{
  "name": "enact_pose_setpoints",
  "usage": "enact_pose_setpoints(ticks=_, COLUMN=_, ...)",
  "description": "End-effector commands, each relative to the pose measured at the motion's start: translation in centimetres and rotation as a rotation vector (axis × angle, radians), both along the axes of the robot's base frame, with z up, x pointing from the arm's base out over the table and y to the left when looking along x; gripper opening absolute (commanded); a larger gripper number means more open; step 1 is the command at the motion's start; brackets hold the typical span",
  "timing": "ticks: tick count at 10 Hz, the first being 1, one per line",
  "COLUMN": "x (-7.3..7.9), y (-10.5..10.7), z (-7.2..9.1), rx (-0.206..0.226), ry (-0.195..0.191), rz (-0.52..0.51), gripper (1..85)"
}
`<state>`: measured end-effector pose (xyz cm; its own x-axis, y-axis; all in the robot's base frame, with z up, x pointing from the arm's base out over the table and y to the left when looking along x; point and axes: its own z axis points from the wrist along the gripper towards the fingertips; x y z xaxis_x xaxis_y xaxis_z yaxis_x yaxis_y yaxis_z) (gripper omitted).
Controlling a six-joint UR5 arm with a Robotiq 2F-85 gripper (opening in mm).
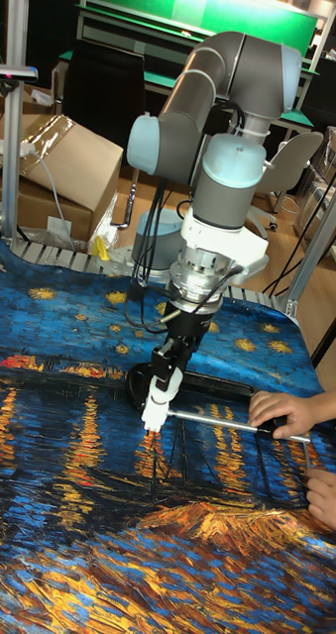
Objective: Take out the light bulb by rotating it
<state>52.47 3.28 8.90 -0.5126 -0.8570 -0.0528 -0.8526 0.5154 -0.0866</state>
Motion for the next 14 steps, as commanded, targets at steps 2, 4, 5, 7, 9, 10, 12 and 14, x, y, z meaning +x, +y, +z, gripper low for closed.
enact_pose_setpoints(ticks=2, x=0.6, y=-0.4, z=0.4, rx=-0.013, ry=-0.029, rz=0.131, gripper=1.0)
enact_pose_setpoints(ticks=4, x=0.9, y=-0.3, z=0.3, rx=-0.016, ry=-0.039, rz=0.152, gripper=1.0)
enact_pose_setpoints(ticks=5, x=0.9, y=0.0, z=0.2, rx=-0.008, ry=-0.038, rz=0.149, gripper=1.0)
enact_pose_setpoints(ticks=7, x=0.9, y=-0.4, z=0.2, rx=-0.032, ry=-0.037, rz=0.166, gripper=13.0)
enact_pose_setpoints(ticks=9, x=0.9, y=-1.0, z=0.2, rx=-0.055, ry=-0.034, rz=0.193, gripper=25.0)
enact_pose_setpoints(ticks=10, x=1.0, y=-1.1, z=0.3, rx=-0.067, ry=-0.031, rz=0.213, gripper=34.7)
enact_pose_setpoints(ticks=12, x=1.0, y=-1.4, z=0.4, rx=-0.09, ry=-0.022, rz=0.235, gripper=50.3)
enact_pose_setpoints(ticks=14, x=1.0, y=-1.2, z=0.3, rx=-0.088, ry=-0.015, rz=0.248, gripper=60.0)
